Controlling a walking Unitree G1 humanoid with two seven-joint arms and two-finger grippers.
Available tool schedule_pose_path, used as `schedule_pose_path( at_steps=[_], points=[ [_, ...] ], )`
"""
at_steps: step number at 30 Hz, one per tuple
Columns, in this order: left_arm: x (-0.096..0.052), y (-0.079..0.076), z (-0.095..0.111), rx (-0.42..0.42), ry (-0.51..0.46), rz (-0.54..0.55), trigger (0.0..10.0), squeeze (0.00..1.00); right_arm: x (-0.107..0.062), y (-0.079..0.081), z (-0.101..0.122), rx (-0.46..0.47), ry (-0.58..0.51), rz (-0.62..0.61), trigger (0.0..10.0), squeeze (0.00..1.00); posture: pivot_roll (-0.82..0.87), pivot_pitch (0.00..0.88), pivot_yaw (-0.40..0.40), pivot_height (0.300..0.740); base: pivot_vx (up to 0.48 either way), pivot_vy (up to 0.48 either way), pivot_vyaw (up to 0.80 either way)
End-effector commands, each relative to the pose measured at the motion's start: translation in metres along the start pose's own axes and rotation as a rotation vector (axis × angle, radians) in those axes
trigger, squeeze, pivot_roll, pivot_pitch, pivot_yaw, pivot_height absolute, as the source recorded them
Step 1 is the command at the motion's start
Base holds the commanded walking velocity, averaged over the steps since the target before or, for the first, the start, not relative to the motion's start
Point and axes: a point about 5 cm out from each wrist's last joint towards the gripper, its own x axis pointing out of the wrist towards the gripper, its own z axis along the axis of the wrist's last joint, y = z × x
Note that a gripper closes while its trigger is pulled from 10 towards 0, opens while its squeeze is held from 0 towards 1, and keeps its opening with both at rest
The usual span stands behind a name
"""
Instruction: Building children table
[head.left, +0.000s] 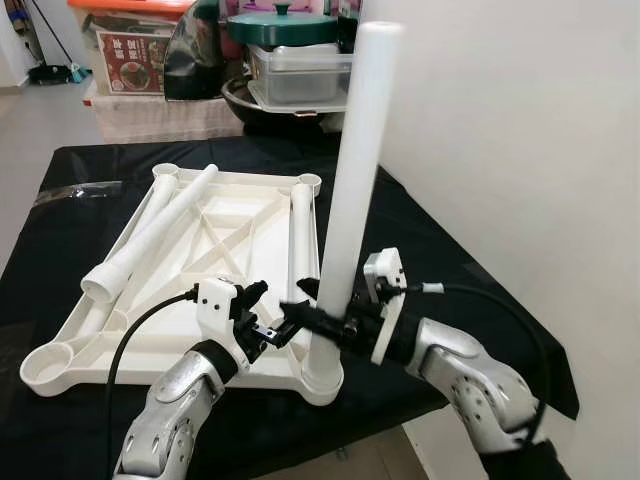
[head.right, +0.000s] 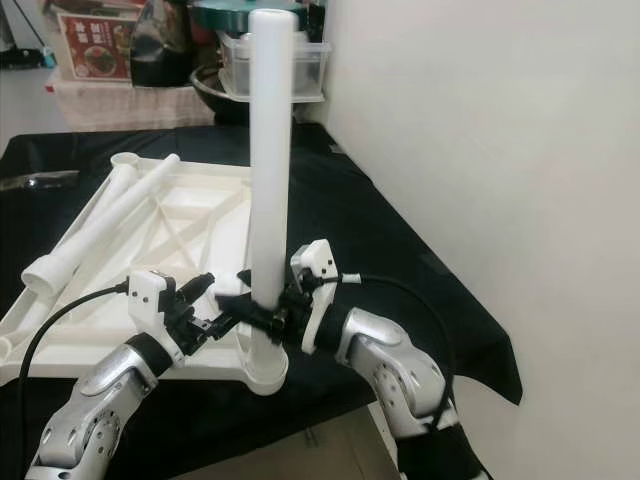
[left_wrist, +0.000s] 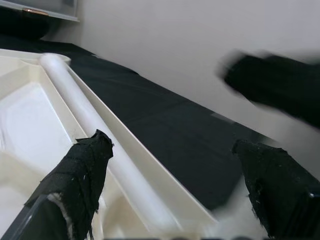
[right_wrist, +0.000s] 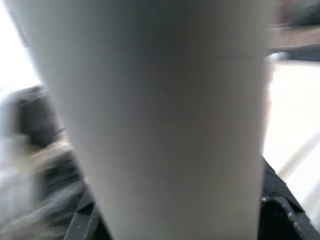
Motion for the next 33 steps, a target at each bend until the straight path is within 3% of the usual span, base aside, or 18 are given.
schedule_pose_path(
  at_steps=[1,2,3,7,8,9,11,12,13,14,15,17,18,25,26,29,30,33],
  points=[
    [-0.001,-0.001,-0.003,-0.016,0.007,-0.001,10.0,0.0,-0.02,-0.061,-0.018,0.098,0.099,-0.626,0.0,0.0,0.06,0.0,-0.105,0.74,0.0,0.0,0.0],
    [-0.001,-0.001,-0.003,-0.016,0.007,-0.001,10.0,0.0,-0.02,-0.061,-0.018,0.098,0.099,-0.626,0.0,0.0,0.06,0.0,-0.105,0.74,0.0,0.0,0.0],
    [-0.001,-0.001,-0.003,-0.016,0.007,-0.001,10.0,0.0,-0.039,-0.077,-0.031,0.145,0.149,-0.906,0.0,0.0,0.07,0.0,-0.106,0.74,0.0,0.0,0.0],
    [-0.002,0.0,-0.004,-0.015,0.008,0.0,10.0,0.0,-0.045,-0.075,-0.036,0.133,0.161,-0.952,0.0,0.0,0.06,0.0,-0.101,0.74,0.0,0.0,0.0],
    [-0.002,0.0,-0.004,-0.015,0.008,0.0,10.0,0.0,-0.036,-0.063,-0.035,0.101,0.162,-0.849,7.5,0.0,0.06,0.0,-0.1,0.74,0.0,0.0,0.0],
    [-0.002,0.0,-0.004,-0.016,0.009,-0.001,10.0,0.0,-0.025,-0.047,-0.029,0.087,0.122,-0.716,10.0,0.0,0.06,0.0,-0.098,0.74,0.0,0.0,0.0],
    [-0.002,0.0,-0.004,-0.016,0.009,-0.001,10.0,0.0,-0.025,-0.047,-0.029,0.087,0.122,-0.716,10.0,0.0,0.06,0.0,-0.098,0.74,0.0,0.0,0.0],
    [-0.002,0.0,-0.004,-0.017,0.011,-0.004,10.0,0.0,-0.008,-0.016,-0.012,0.104,0.005,-0.432,10.0,0.0,0.06,0.0,-0.092,0.74,0.0,0.0,0.0],
    [-0.001,0.0,-0.004,-0.017,0.012,-0.005,10.0,0.0,-0.005,-0.008,-0.004,0.096,-0.051,-0.347,10.0,0.54,0.06,0.0,-0.094,0.74,0.0,0.0,0.0],
    [-0.001,0.0,-0.004,-0.017,0.012,-0.005,10.0,0.0,-0.005,-0.008,-0.004,0.096,-0.051,-0.347,10.0,0.54,0.06,0.0,-0.094,0.74,0.0,0.0,0.0],
    [-0.001,0.0,-0.004,-0.017,0.012,-0.006,10.0,0.0,-0.004,-0.006,0.001,0.092,-0.076,-0.3,10.0,1.0,0.06,0.0,-0.094,0.74,0.0,0.0,0.0],
    [-0.001,0.0,-0.004,-0.017,0.011,-0.007,10.0,0.0,-0.001,-0.002,0.009,0.1,-0.086,-0.199,10.0,1.0,0.06,0.0,-0.098,0.74,0.0,0.0,0.0],
    [-0.001,0.0,-0.004,-0.016,0.01,-0.006,10.0,0.0,-0.001,0.003,0.015,0.088,-0.089,-0.12,10.0,0.0,0.06,0.0,-0.099,0.74,0.0,0.0,0.0],
    [0.0,-0.001,-0.003,-0.017,0.002,-0.001,10.0,0.0,-0.02,0.029,0.016,-0.015,-0.017,0.296,9.9,0.0,0.06,0.0,-0.112,0.74,0.0,0.0,0.0],
    [0.0,-0.001,-0.003,-0.017,0.001,0.0,10.0,0.0,-0.021,0.031,0.013,-0.025,0.005,0.325,4.4,0.0,0.06,0.0,-0.112,0.74,0.0,0.0,0.0],
    [0.0,-0.001,-0.003,-0.017,0.0,0.0,10.0,0.0,-0.022,0.032,0.007,-0.024,0.03,0.341,3.4,0.0,0.07,0.0,-0.114,0.74,0.0,0.0,0.0],
    [0.0,-0.002,-0.002,-0.018,-0.001,0.0,10.0,0.0,-0.02,0.03,-0.001,-0.022,0.065,0.32,0.0,0.0,0.07,0.0,-0.116,0.74,0.0,0.0,0.0],
    [0.0,-0.002,-0.002,-0.018,-0.003,0.001,10.0,0.0,-0.008,0.004,-0.022,-0.033,0.162,0.048,0.0,0.0,0.07,0.0,-0.113,0.74,0.0,0.0,0.0]
  ],
)
